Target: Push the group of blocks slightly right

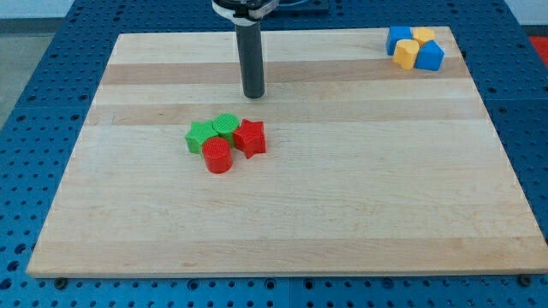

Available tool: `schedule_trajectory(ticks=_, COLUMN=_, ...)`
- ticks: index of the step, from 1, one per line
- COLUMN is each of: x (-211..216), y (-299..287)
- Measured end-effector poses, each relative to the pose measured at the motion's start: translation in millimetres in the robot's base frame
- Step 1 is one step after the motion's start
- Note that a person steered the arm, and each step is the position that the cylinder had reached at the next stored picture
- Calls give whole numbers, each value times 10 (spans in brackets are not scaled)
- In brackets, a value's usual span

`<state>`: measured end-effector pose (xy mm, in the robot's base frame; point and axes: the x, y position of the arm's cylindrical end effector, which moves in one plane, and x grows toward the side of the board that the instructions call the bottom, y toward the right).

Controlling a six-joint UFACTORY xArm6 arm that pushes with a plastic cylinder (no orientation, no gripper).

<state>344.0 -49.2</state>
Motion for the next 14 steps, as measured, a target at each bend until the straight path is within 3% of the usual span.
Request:
schedule_trajectory(ticks=3, x=15, y=-920)
schedule_trajectory(ticks=7, x=821, y=-1285)
schedule_trajectory(ticks=14, x=964, y=-133)
